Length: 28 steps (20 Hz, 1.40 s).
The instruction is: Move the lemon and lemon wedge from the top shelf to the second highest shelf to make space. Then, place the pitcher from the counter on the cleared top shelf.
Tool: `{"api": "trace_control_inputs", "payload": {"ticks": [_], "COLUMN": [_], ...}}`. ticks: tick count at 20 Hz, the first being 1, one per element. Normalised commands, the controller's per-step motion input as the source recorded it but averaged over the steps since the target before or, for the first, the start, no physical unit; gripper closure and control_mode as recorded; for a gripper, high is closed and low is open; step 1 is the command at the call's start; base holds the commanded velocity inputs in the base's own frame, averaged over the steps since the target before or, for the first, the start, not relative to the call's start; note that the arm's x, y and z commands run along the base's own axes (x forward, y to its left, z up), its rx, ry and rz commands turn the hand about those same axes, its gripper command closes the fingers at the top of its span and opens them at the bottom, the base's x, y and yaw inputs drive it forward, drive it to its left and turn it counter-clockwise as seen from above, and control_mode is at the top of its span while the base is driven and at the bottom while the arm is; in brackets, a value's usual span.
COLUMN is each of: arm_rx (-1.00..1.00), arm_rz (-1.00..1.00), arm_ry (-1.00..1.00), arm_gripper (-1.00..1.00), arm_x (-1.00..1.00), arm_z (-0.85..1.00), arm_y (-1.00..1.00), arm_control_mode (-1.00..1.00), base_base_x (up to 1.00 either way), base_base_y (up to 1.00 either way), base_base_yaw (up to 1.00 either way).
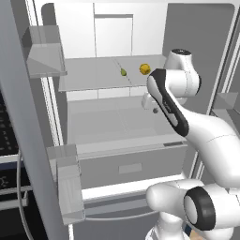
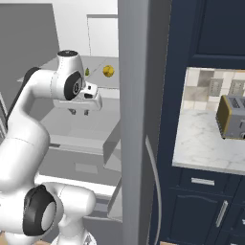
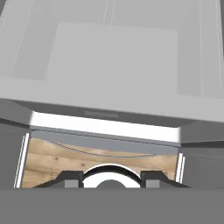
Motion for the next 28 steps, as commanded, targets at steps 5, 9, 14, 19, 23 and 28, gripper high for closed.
{"api": "trace_control_inputs", "payload": {"ticks": [5,9,14,19,23,28], "arm_rx": [0.0,0.0,0.0,0.0,0.0,0.04], "arm_rz": [0.0,0.0,0.0,-0.01,-0.02,0.0], "arm_ry": [-0.08,-0.22,-0.22,-0.11,0.0,0.0], "arm_gripper": [-1.0,-1.0,-1.0,-1.0,-1.0,-1.0], "arm_x": [-0.01,0.0,0.02,0.12,0.35,0.65], "arm_z": [0.0,0.35,0.65,0.48,0.07,0.0], "arm_y": [0.0,0.03,0.14,0.15,0.08,0.12], "arm_control_mode": [-1.0,-1.0,-1.0,-1.0,-1.0,-1.0], "base_base_x": [0.0,0.0,0.0,0.0,0.0,0.0], "base_base_y": [0.0,0.0,0.0,0.0,0.0,0.0], "base_base_yaw": [0.0,0.0,0.0,0.0,0.0,0.0]}}
